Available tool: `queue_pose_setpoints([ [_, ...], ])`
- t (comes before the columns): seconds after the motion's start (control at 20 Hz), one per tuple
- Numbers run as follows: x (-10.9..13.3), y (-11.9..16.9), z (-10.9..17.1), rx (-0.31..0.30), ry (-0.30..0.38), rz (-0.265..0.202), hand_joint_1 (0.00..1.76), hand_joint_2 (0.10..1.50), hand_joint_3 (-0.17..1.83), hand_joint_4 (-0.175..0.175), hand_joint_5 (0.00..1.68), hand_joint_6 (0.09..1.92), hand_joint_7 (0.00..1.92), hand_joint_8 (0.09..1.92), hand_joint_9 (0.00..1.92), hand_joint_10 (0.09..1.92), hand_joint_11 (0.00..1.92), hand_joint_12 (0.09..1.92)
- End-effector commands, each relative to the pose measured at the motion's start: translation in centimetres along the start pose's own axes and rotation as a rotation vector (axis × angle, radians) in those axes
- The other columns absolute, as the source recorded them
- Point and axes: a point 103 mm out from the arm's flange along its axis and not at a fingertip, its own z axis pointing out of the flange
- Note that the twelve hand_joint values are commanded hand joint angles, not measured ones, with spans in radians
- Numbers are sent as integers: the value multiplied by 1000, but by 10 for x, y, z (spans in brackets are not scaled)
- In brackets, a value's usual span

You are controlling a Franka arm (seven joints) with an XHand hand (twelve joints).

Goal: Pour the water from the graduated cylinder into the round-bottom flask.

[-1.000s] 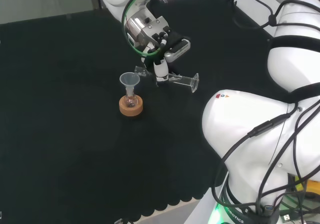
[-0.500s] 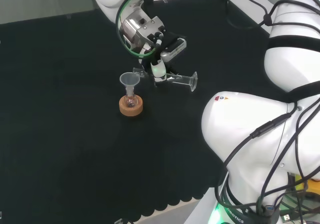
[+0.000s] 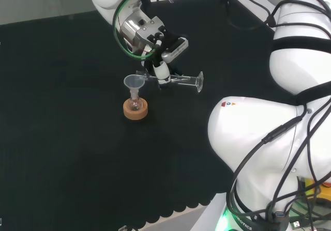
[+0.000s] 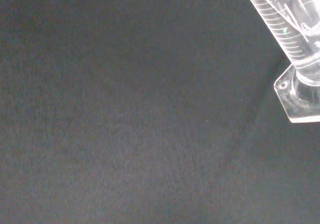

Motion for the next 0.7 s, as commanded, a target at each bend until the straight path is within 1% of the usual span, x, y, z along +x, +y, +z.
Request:
queue_pose_setpoints([
  [0.05, 2, -3, -2, 35, -14, 28, 1242, 1160, 0, -175, 878, 1142, 905, 1144, 1399, 87, 1174, 806],
  [0.35, 3, -6, -4, 76, -19, 39, 1242, 1160, 0, -175, 878, 1141, 906, 1142, 1402, 87, 1175, 804],
  [0.7, 4, -9, -6, 79, -31, 46, 1243, 1158, -1, -175, 881, 1137, 910, 1137, 1407, 87, 1175, 803],
])
